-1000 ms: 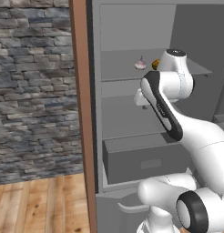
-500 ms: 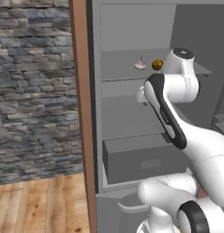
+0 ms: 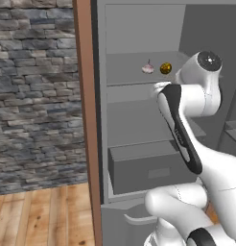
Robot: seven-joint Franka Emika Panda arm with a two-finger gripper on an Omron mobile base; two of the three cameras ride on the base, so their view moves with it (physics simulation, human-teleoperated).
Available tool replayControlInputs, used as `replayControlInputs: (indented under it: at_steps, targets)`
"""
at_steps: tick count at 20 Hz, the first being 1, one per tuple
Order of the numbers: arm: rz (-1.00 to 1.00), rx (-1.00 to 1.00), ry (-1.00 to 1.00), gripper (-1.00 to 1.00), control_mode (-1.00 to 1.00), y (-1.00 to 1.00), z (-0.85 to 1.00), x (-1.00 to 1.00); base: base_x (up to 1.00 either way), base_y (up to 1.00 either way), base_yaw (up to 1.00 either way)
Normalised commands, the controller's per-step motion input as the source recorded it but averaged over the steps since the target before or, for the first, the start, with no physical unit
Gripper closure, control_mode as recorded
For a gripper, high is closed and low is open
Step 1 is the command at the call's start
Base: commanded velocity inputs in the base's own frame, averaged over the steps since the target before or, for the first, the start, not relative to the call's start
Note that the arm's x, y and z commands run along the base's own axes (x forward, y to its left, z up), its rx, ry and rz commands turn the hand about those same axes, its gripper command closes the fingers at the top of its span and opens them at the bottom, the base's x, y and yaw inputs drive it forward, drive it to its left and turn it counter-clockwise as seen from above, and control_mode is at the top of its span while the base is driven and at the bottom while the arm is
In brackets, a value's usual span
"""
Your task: Grab the garlic and lemon from the fridge, place them in the blender, close the lid, and turn on the blender to create a marinade.
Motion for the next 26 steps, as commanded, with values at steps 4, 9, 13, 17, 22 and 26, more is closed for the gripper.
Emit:
replayControlInputs:
  at_steps: [4,9,13,17,22,26]
  targets:
    - [-0.18,0.00,-0.13,-1.00,-1.00,-0.34,0.66,0.00,0.00,0.00,0.00]
    - [-0.08,0.05,-0.06,-1.00,-1.00,-0.51,0.35,0.20,0.00,0.00,0.00]
    - [-0.08,0.07,0.00,-1.00,-1.00,-0.44,0.10,0.59,0.00,0.00,0.00]
    - [-0.11,0.09,0.06,-1.00,-1.00,-0.13,0.00,0.81,0.00,0.00,0.00]
    - [0.00,0.11,0.15,-1.00,-1.00,-0.32,0.00,0.46,0.00,0.00,0.00]
    - [0.00,0.04,0.14,-1.00,-1.00,-0.32,-0.15,0.39,0.00,0.00,0.00]
